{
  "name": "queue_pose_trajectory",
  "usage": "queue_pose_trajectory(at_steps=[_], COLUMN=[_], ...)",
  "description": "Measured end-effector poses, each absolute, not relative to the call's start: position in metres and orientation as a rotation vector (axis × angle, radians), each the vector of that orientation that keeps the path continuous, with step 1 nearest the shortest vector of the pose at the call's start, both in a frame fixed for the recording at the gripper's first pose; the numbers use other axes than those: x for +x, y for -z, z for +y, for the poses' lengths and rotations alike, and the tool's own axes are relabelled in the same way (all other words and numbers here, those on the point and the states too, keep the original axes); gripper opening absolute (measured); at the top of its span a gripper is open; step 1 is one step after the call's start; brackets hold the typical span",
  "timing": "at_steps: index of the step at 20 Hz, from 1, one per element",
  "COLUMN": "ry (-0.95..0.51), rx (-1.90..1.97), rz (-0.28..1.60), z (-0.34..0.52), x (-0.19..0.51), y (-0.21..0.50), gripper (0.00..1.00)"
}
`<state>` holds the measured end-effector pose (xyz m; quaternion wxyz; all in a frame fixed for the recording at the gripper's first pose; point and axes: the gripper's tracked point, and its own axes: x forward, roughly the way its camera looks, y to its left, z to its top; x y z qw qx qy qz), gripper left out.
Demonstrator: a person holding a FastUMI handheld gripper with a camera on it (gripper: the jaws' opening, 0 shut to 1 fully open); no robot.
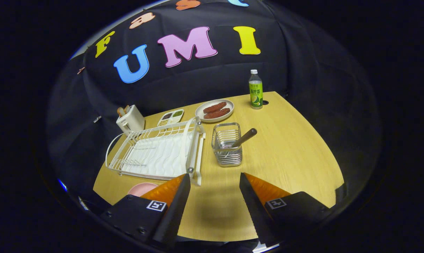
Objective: Take the plate from the dish rack, then take the spoon from the basket and place it into the plate.
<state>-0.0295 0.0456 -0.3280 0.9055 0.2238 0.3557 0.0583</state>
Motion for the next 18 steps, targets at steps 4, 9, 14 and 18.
queue_pose_trajectory(at_steps=[4,9,14,18], ry=[-0.072,-0.093,-0.043,0.005], rx=[0.437,0.438,0.461,0.476], rz=[0.677,0.645,0.625,0.607], z=[0.019,0.023,0.014,0.01], x=[0.003,0.046,0.07,0.076], y=[0.344,0.365,0.374,0.372], gripper=[0.87,0.85,0.77,0.59])
